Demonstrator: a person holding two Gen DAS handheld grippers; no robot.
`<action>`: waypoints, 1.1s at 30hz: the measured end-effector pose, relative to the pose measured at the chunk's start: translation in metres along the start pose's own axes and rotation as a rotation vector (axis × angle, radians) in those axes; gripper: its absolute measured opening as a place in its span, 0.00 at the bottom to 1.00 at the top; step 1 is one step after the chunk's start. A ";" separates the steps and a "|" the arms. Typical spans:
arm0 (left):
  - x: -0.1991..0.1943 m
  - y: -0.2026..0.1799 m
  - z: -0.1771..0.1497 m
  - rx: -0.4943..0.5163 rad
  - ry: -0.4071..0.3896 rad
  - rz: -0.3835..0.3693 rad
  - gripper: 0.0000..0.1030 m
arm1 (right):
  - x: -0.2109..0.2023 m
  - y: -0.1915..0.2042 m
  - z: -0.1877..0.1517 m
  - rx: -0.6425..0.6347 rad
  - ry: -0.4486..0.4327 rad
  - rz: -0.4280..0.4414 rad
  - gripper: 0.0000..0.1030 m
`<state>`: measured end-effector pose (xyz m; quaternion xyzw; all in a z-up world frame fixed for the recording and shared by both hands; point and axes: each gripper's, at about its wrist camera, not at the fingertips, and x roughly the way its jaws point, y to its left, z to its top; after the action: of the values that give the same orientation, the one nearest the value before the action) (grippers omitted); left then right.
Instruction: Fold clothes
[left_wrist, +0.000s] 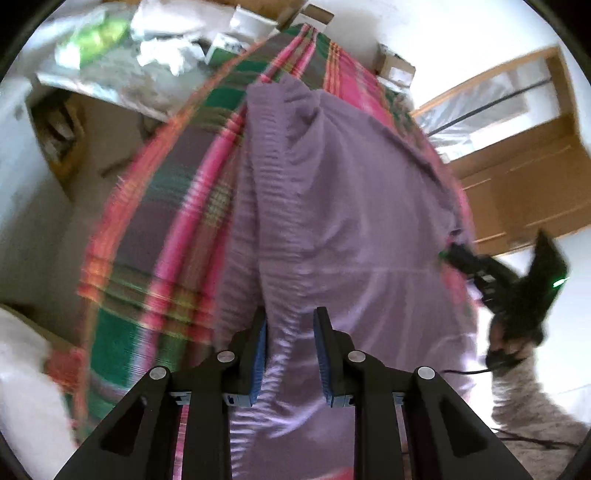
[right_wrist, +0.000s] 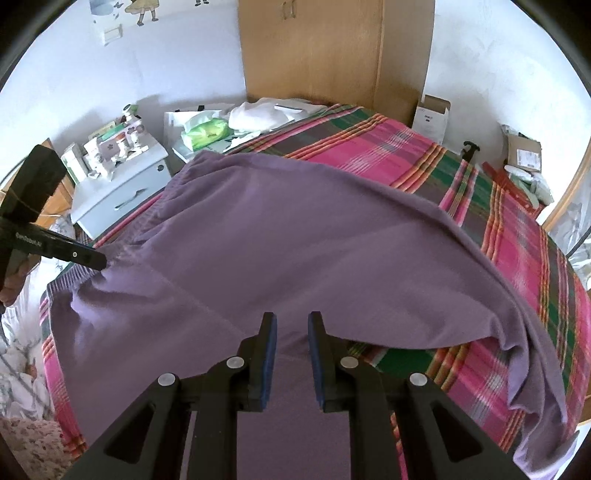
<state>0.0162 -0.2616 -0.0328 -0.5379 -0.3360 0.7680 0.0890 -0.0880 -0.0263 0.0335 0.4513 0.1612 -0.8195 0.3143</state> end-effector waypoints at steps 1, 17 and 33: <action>0.003 0.002 0.001 -0.016 0.002 -0.013 0.24 | 0.000 0.001 -0.001 0.007 0.000 0.004 0.17; -0.014 0.015 0.019 -0.125 -0.209 -0.063 0.05 | 0.002 -0.001 -0.004 0.102 -0.005 0.041 0.17; -0.012 0.003 0.017 -0.021 -0.240 0.151 0.14 | -0.025 -0.049 -0.039 0.261 -0.051 -0.036 0.17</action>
<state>0.0066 -0.2774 -0.0219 -0.4670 -0.3108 0.8277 -0.0153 -0.0855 0.0414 0.0322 0.4643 0.0531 -0.8503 0.2421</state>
